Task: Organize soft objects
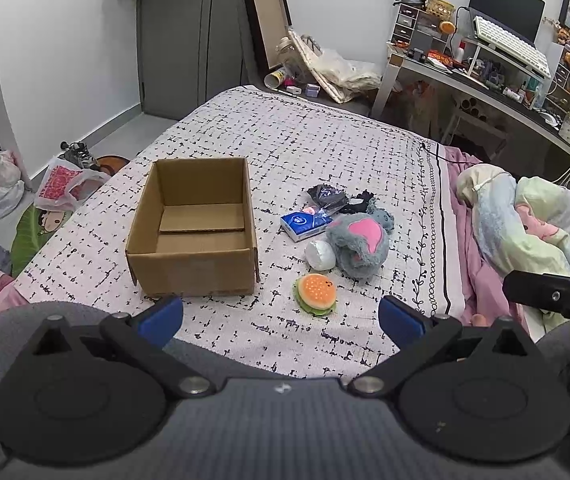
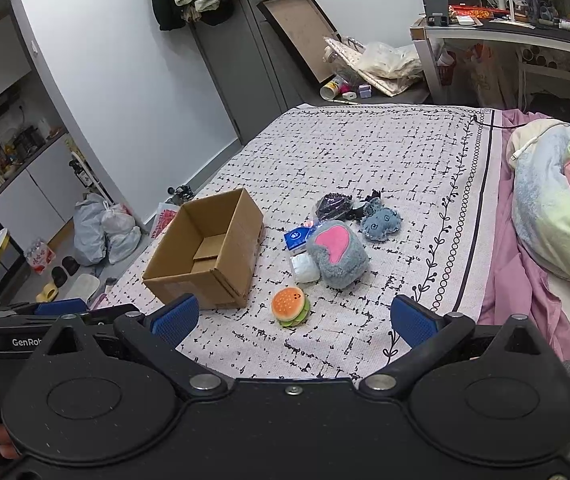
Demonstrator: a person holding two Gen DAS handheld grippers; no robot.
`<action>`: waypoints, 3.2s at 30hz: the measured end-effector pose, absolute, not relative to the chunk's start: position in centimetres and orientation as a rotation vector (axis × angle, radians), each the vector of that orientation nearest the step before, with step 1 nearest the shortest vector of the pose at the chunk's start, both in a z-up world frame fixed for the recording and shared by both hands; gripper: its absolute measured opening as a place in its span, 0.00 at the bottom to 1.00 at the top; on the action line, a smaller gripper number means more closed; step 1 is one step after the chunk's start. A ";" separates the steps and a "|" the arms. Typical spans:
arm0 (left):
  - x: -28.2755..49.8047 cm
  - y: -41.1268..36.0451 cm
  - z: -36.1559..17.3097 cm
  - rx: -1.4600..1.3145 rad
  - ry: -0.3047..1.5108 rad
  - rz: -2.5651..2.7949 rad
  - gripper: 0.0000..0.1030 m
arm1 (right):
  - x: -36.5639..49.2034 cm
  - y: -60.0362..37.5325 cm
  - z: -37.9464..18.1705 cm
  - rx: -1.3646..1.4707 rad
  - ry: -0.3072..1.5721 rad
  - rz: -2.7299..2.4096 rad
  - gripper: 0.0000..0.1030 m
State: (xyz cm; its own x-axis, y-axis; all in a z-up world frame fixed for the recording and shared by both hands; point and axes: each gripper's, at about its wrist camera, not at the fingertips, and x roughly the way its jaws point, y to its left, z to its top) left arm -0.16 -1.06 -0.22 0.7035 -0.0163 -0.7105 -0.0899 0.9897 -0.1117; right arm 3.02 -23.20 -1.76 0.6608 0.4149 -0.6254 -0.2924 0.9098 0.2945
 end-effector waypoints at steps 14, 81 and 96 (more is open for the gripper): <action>0.1 -1.4 0.0 -0.140 0.796 0.040 1.00 | 3.1 -23.2 -1.8 0.176 0.750 0.402 1.00; 12.0 -0.6 -3.3 -0.275 0.805 0.022 0.76 | 16.7 -20.3 -6.1 0.110 0.914 0.437 0.66; 16.8 -1.6 -6.7 -0.336 0.879 -0.056 0.63 | 20.1 -18.9 -11.7 0.169 1.040 0.493 0.44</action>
